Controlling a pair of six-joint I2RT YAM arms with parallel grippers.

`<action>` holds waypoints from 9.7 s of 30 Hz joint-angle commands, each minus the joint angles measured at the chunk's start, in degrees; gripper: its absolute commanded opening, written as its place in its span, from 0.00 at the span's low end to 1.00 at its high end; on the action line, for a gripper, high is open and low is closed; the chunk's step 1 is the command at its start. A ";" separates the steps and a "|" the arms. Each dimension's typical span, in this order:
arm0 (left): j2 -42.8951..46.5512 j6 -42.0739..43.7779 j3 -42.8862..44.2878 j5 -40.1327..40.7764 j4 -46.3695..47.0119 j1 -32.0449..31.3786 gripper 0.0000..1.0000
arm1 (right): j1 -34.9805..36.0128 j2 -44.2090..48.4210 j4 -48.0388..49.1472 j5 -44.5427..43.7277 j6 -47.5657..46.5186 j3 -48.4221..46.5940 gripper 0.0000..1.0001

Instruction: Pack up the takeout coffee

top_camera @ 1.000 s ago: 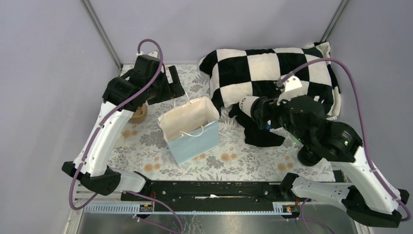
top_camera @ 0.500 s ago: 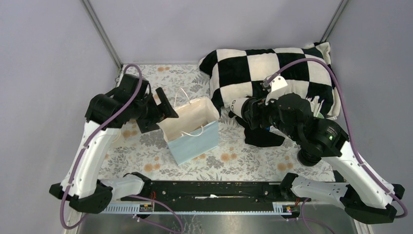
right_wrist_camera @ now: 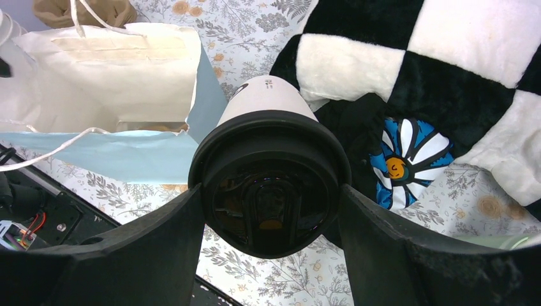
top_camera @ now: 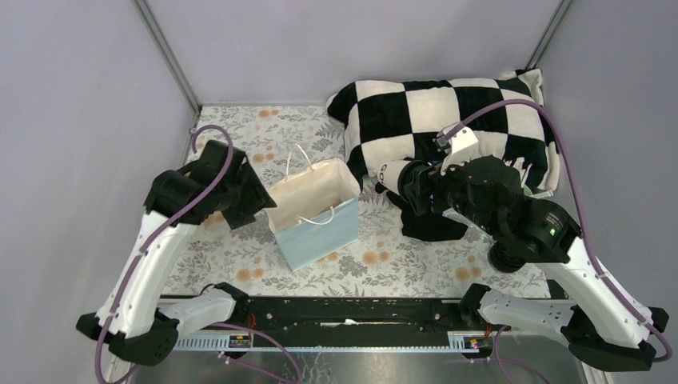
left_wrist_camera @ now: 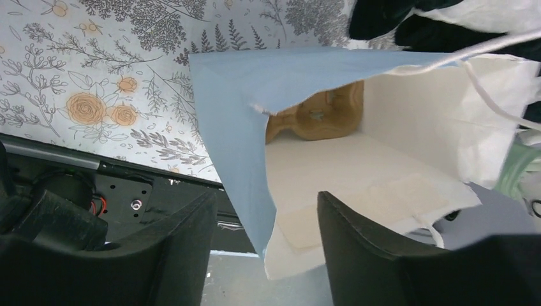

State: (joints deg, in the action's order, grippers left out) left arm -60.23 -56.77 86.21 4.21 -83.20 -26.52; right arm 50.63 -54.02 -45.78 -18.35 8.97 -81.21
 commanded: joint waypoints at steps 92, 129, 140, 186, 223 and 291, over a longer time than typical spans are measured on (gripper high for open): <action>12.72 31.57 -32.28 1.30 46.63 -10.83 0.00 | 21.99 -32.23 -3.08 -0.64 -44.03 -15.59 0.42; 17.69 29.29 -37.20 3.16 49.22 -10.90 0.00 | 14.41 -34.01 16.64 0.57 -55.07 2.46 0.45; 18.08 29.02 -39.91 1.78 49.19 -10.95 0.00 | 13.81 -37.81 15.47 -3.50 -59.24 -0.53 0.46; 17.00 32.52 -36.40 0.27 48.14 -11.62 0.00 | 10.02 -43.10 21.76 -4.76 -54.86 3.67 0.45; 5.06 17.49 -9.79 2.25 11.48 -11.62 0.00 | 14.24 -47.25 -2.57 18.25 -41.76 -10.22 0.46; 0.58 23.90 -9.01 19.40 13.76 -11.41 0.00 | 13.03 -52.58 -7.23 15.47 -28.02 -18.33 1.00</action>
State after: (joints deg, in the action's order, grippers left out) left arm -61.56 -33.45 77.38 22.85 -72.51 -37.80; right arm 62.70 -107.85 -46.52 0.89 -23.09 -95.88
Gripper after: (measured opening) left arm 0.005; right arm 0.993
